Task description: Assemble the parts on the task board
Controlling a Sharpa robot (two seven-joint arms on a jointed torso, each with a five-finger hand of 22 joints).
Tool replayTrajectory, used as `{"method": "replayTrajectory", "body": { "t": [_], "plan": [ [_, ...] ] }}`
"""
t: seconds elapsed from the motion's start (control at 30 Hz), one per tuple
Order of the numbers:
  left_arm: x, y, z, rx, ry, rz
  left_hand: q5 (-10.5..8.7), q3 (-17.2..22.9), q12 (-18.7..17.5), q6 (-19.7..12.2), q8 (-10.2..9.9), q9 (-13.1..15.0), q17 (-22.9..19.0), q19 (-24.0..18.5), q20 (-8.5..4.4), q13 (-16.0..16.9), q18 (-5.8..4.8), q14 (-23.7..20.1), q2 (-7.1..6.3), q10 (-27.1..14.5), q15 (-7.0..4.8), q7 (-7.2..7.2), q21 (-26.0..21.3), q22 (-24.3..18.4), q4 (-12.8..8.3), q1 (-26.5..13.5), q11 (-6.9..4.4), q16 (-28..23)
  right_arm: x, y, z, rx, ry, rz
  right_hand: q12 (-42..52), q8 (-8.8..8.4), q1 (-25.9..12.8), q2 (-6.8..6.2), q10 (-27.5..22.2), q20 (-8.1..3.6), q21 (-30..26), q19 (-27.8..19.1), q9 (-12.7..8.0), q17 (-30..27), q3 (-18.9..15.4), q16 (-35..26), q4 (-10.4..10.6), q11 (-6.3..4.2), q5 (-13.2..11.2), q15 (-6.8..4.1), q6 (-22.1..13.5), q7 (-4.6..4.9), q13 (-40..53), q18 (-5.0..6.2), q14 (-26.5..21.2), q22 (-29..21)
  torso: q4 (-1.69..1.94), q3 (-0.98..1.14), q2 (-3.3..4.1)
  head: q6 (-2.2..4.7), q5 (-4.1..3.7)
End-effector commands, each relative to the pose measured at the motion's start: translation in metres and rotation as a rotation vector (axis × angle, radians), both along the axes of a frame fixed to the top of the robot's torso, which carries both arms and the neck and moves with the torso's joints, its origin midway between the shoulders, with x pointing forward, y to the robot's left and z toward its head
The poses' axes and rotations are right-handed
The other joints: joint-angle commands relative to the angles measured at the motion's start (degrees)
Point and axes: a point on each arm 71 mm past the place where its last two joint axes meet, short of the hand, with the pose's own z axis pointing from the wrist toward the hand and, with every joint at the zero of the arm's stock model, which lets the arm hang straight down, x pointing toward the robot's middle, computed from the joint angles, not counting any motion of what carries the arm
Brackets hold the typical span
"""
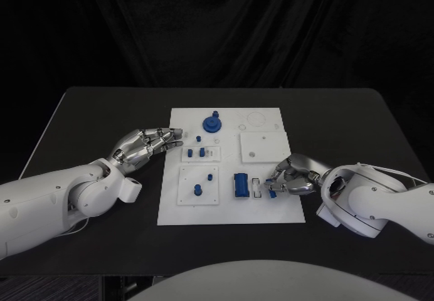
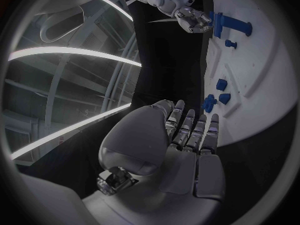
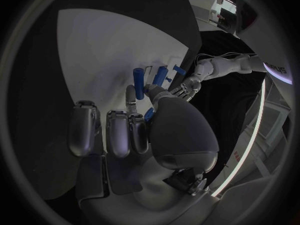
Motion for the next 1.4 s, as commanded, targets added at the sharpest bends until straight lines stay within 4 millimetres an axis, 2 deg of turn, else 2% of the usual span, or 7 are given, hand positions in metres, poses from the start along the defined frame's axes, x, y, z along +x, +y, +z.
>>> {"method": "replayTrajectory", "body": {
  "t": [0.03, 0.63, 0.7, 0.9, 1.1, 1.3, 1.4],
  "plan": [
    [-0.001, -0.001, 0.0, -0.016, -0.001, -0.011, 0.13, 0.43, 0.33, 0.16, 0.3, 0.05, 0.07, 0.3, 0.08, 0.05, -0.73, 0.16, 0.13, 0.17, 0.19, 0.3, 0.18, -0.08, -0.02, -0.5, 0.13, 0.36, 0.0, 0.002, 0.001, 0.143, 0.016, -0.063, 0.16, -0.16, -1.02, 0.02, 5.99, -0.23, 0.35, 2.82, -0.22, 2.54, 5.31, 0.27, -4.64, -0.41, 0.1, -0.33, -0.54, 0.03, 15.09, 0.27, 3.93, 11.21, 0.0, 0.06, 0.05, -0.01, -0.01],
    [-0.001, -0.003, 0.0, -0.017, 0.0, -0.014, 0.13, 0.43, 0.33, 0.16, 0.3, 0.05, 0.07, 0.3, 0.08, 0.05, -0.73, 0.16, 0.13, 0.17, 0.19, 0.3, 0.18, -0.08, -0.02, -0.5, 0.13, 0.36, 0.007, 0.01, -0.008, 0.099, 0.069, -0.038, 0.16, -0.55, -3.91, 0.11, 5.99, -0.07, -0.11, 2.62, -0.71, 1.74, 4.63, 0.02, -3.34, -0.16, -0.72, -0.12, -0.95, 0.27, 15.09, 0.4, 3.75, 11.02, 0.23, -0.12, 0.02, -0.01, -0.26],
    [-0.001, -0.003, 0.0, -0.017, 0.0, -0.014, 0.13, 0.43, 0.33, 0.16, 0.3, 0.05, 0.07, 0.3, 0.08, 0.05, -0.73, 0.16, 0.13, 0.17, 0.19, 0.3, 0.18, -0.08, -0.02, -0.5, 0.13, 0.36, 0.006, 0.01, -0.01, 0.087, 0.079, -0.035, 0.16, -0.71, -4.64, 0.07, 5.99, 0.0, -0.43, 2.49, -0.91, 1.22, 4.04, -0.2, -2.99, -0.13, -2.53, -0.08, -1.06, 0.29, 15.09, 0.47, 3.64, 10.9, 0.22, -0.09, 0.0, -0.01, -0.21],
    [-0.001, -0.003, -0.001, -0.018, 0.001, -0.015, 0.13, 0.43, 0.33, 0.16, 0.3, 0.05, 0.07, 0.3, 0.08, 0.05, -0.73, 0.16, 0.13, 0.17, 0.19, 0.3, 0.18, -0.08, -0.02, -0.5, 0.13, 0.36, 0.004, 0.011, -0.014, 0.06, 0.093, -0.027, 0.16, -0.76, -4.79, 0.06, 5.99, 0.01, -0.58, 2.43, -0.99, 1.05, 3.87, -0.28, -2.94, -0.12, -2.95, -0.07, -1.05, 0.3, 15.09, 0.51, 3.6, 10.85, 0.27, -0.12, 0.0, -0.01, -0.24],
    [-0.001, -0.003, -0.002, -0.017, 0.003, -0.015, 0.17, 0.73, 0.42, 0.2, 0.34, 0.06, 0.07, 0.29, 0.07, 0.07, -0.7, 0.12, 0.09, 0.34, 0.14, 0.37, 0.16, -0.16, -0.06, -0.55, 0.31, 0.39, 0.005, 0.012, -0.016, 0.044, 0.096, -0.024, 0.16, -0.94, -5.83, 0.14, 5.99, 0.07, -0.71, 2.35, -1.38, 0.79, 2.88, -0.36, -2.34, -0.07, -5.87, -0.03, -0.95, 0.35, 15.09, 0.55, 3.55, 10.8, 0.23, -0.07, -0.02, -0.01, -0.23],
    [-0.002, -0.003, -0.002, -0.017, 0.006, -0.016, 0.17, 0.73, 0.42, 0.2, 0.34, 0.06, 0.07, 0.29, 0.07, 0.07, -0.7, 0.12, 0.09, 0.34, 0.14, 0.37, 0.16, -0.16, -0.06, -0.55, 0.31, 0.39, 0.005, 0.014, -0.017, 0.036, 0.099, -0.019, 0.16, -1.19, -8.53, 0.33, 5.99, 0.21, -0.93, 2.25, -1.92, 0.41, 0.89, -0.47, -0.27, 0.12, -10.13, 0.13, -0.8, 0.56, 15.09, 0.6, 3.51, 10.72, 0.09, 0.0, -0.08, -0.01, -0.15],
    [-0.002, -0.003, -0.003, -0.017, 0.007, -0.017, 0.17, 0.73, 0.42, 0.2, 0.34, 0.06, 0.07, 0.29, 0.07, 0.07, -0.7, 0.12, 0.09, 0.34, 0.14, 0.37, 0.16, -0.16, -0.06, -0.55, 0.31, 0.39, 0.006, 0.015, -0.017, 0.037, 0.095, -0.02, 0.16, -1.2, -9.25, 0.66, 5.99, 0.23, -0.96, 2.24, -2.03, 0.31, 0.53, -0.5, 0.41, 0.14, -10.44, 0.16, -0.69, 0.58, 15.09, 0.61, 3.5, 10.7, 0.08, 0.04, -0.09, -0.01, -0.11]
  ]
}}
